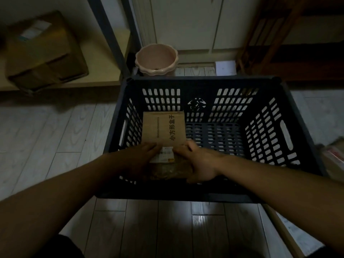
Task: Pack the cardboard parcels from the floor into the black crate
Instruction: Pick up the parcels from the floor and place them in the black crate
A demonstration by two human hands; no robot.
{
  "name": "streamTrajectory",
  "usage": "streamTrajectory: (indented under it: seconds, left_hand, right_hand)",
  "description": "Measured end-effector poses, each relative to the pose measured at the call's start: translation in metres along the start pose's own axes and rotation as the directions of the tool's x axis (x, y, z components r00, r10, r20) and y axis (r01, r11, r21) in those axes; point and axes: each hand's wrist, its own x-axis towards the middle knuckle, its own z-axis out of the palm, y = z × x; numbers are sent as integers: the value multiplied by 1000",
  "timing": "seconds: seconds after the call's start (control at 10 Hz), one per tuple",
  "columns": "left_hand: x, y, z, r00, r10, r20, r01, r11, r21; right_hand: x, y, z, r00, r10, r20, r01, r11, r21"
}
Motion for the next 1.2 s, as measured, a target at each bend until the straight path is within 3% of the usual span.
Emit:
streamTrajectory:
  seconds: [0.3, 0.5, 0.7, 0.8, 1.0, 1.2]
  left_hand:
    - [30, -5, 24, 998, -15, 53, -2, 948, 320]
    - [36, -16, 34, 988, -15, 151, -48, 912, 408]
    - [39, -16, 44, 993, -79, 89, 60, 978, 198]
    - [27, -9, 19, 983, -62, 173, 17, 968, 250]
    - [-58, 17, -69, 980, -111, 166, 129, 987, -101]
    - [-212, 70, -200, 979, -183, 86, 201, 932, -301]
  right_hand:
    - [32, -5, 23, 991, -1, 133, 15, 995, -103]
    - [42, -12, 33, 986, 40, 160, -19, 991, -130]
    - [37, -10, 49, 984, 105, 142, -105, 994, -10]
    - [33, -14, 33, 973, 122, 196, -129, 991, 20]
    - [-33, -39, -80, 951, 260, 164, -281, 952, 118]
    - [-160, -96, -219, 910, 394, 132, -414, 880, 232]
